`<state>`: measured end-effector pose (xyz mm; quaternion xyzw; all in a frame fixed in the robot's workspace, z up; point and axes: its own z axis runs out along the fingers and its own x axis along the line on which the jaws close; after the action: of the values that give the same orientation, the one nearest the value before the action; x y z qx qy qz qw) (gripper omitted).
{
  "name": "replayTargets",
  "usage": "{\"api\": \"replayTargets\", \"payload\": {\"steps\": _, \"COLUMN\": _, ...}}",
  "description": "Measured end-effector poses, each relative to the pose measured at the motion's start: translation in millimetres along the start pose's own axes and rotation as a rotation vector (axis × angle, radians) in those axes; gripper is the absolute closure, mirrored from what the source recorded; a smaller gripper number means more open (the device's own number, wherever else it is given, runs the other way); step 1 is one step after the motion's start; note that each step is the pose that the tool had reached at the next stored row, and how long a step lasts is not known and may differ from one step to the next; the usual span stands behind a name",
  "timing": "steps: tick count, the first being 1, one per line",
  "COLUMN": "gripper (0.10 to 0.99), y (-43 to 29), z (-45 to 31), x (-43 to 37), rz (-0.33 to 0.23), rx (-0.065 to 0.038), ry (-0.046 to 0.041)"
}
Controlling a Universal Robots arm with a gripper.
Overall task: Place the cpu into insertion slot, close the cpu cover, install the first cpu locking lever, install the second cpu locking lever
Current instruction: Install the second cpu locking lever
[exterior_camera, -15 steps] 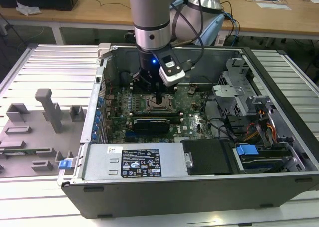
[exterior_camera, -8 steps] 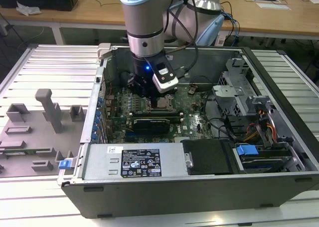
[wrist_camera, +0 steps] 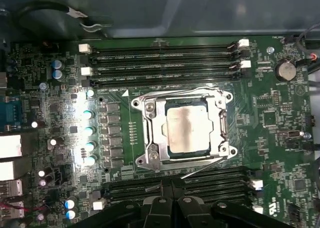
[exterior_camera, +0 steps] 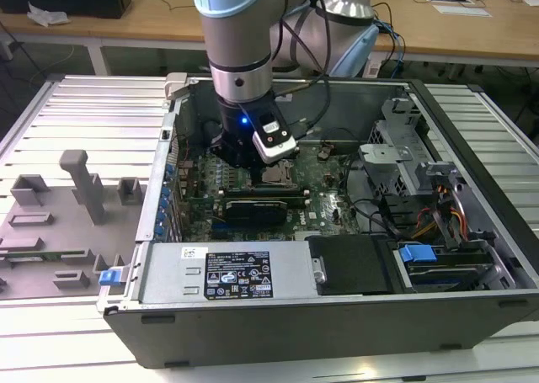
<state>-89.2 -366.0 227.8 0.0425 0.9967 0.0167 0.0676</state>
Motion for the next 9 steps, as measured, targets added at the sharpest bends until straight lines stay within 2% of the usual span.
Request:
{"api": "replayTargets", "payload": {"steps": 2, "gripper": 0.980, "y": -4.2, "z": 3.9, "x": 3.2, "rz": 0.003, "rx": -0.020, "ry": 0.0017}}
{"api": "replayTargets", "payload": {"steps": 3, "gripper": 0.980, "y": -5.9, "z": 5.5, "x": 4.7, "rz": 0.005, "rx": -0.035, "ry": 0.0029}}
{"api": "replayTargets", "payload": {"steps": 4, "gripper": 0.980, "y": -7.2, "z": 6.6, "x": 6.1, "rz": 0.007, "rx": -0.046, "ry": 0.0039}}
{"api": "replayTargets", "payload": {"steps": 9, "gripper": 0.980, "y": -10.8, "z": 10.2, "x": 10.3, "rz": 0.010, "rx": -0.075, "ry": 0.0063}}
